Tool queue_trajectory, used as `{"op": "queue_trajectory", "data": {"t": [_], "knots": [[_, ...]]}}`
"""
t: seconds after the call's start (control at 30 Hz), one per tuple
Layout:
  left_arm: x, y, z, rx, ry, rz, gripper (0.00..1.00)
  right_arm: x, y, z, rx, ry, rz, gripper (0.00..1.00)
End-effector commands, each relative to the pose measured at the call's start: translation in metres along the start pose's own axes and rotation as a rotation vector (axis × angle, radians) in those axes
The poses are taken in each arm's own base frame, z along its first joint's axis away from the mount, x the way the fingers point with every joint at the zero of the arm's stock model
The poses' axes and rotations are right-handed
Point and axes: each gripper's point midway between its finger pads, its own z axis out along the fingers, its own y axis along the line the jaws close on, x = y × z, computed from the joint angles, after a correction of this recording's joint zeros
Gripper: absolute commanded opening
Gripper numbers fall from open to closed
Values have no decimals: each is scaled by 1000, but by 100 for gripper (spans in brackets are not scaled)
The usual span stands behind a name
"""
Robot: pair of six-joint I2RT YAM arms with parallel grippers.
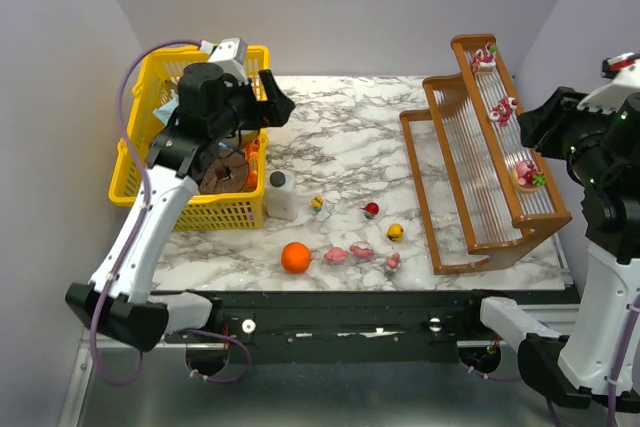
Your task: Place and organize the plastic toys onto the shelf
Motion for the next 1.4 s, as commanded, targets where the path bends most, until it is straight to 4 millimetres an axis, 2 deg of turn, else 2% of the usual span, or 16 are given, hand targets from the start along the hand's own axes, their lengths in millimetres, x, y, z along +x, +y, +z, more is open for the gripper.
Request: {"op": "queue_trajectory", "data": {"t": [0.0,0.07,0.1,0.13,0.17,0.23,0.3,0.33,0.4,0.57,0.63,0.77,0.9,1.07,1.27,1.37], "knots": [[-5,22,-60,-151,-85,15,99,21,59,8,-347,95,38,63],[-3,28,-85,-196,-113,16,99,21,80,0,-474,82,36,75],[-3,35,-95,-243,-128,11,99,12,88,-6,-524,33,34,82],[9,45,-103,-291,-101,-1,99,16,96,-8,-572,36,37,88],[8,47,-118,-315,-127,-22,99,15,106,-13,-627,28,34,97],[22,63,-136,-407,-115,-45,99,11,120,-18,-697,2,23,100],[28,65,-156,-433,-140,-91,99,8,131,-19,-735,-4,15,100],[43,70,-161,-456,-104,-106,99,9,141,-18,-767,7,10,100],[56,70,-173,-457,-92,-143,93,7,148,-13,-775,6,10,100],[117,82,-186,-494,54,-223,70,10,163,2,-804,42,7,100],[138,83,-184,-488,103,-258,66,7,166,3,-813,42,1,100],[163,86,-184,-475,132,-300,58,8,170,12,-819,53,-2,100],[183,95,-169,-489,178,-310,56,6,170,16,-817,44,-15,100],[180,116,-144,-559,156,-258,57,3,169,17,-806,38,-34,100],[174,144,-125,-688,205,-169,60,8,166,13,-799,39,-45,100],[164,156,-120,-720,184,-157,61,11,163,15,-785,41,-54,100]]}}
